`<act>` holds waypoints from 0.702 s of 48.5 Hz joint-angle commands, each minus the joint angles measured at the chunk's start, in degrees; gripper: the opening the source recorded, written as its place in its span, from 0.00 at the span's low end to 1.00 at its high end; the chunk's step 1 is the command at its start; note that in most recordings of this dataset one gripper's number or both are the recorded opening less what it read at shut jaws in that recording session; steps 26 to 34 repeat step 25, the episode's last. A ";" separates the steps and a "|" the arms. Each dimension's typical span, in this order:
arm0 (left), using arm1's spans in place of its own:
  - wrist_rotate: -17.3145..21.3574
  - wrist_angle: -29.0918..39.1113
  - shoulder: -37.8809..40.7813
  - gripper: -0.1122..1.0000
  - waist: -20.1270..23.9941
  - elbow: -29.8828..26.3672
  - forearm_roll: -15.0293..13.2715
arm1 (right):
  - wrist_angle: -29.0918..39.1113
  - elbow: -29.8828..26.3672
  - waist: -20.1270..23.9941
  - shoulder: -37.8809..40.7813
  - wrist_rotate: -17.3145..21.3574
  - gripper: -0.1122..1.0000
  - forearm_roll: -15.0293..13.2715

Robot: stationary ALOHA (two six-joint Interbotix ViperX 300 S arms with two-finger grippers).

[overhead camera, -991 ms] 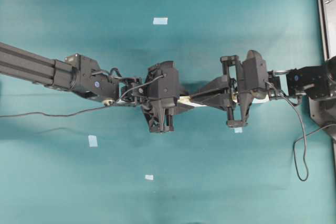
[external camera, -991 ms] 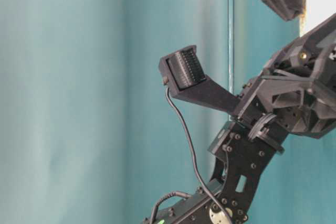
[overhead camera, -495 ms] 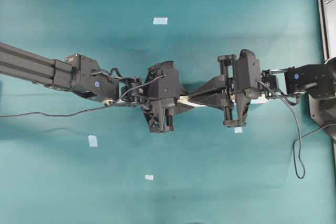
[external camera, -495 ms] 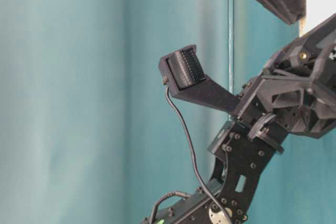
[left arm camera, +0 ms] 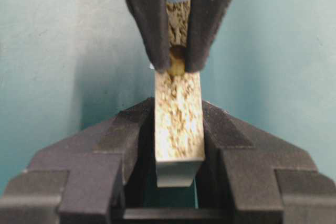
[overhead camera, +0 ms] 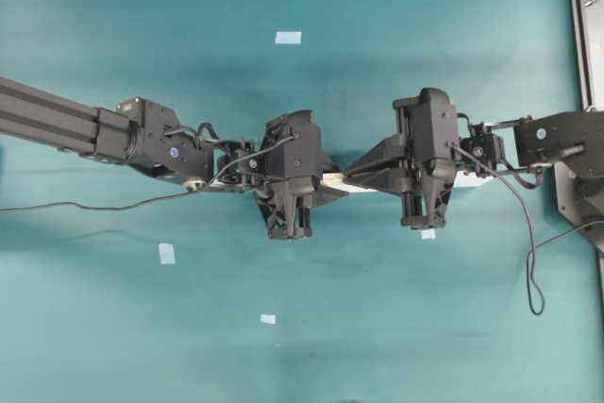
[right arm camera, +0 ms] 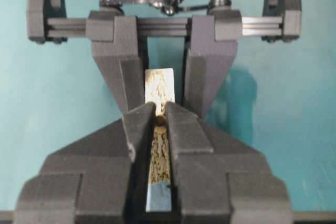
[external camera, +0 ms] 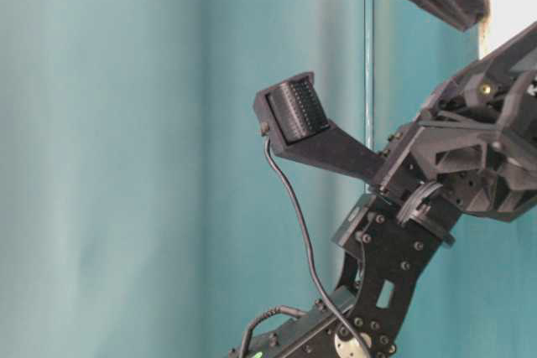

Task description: Move the wooden board into place and insert the rod into its hole.

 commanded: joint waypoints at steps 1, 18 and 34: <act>-0.35 0.97 -1.58 0.31 -2.02 -0.09 0.18 | 1.58 -0.44 -0.18 -2.20 0.09 0.18 0.00; -0.35 3.25 -1.76 0.31 -2.20 -0.09 0.26 | 5.62 -1.49 -0.18 -7.65 0.00 0.74 0.00; -0.35 3.25 -1.76 0.31 -2.46 -0.09 0.18 | 7.91 -2.20 -0.18 -10.90 -0.09 0.88 -0.09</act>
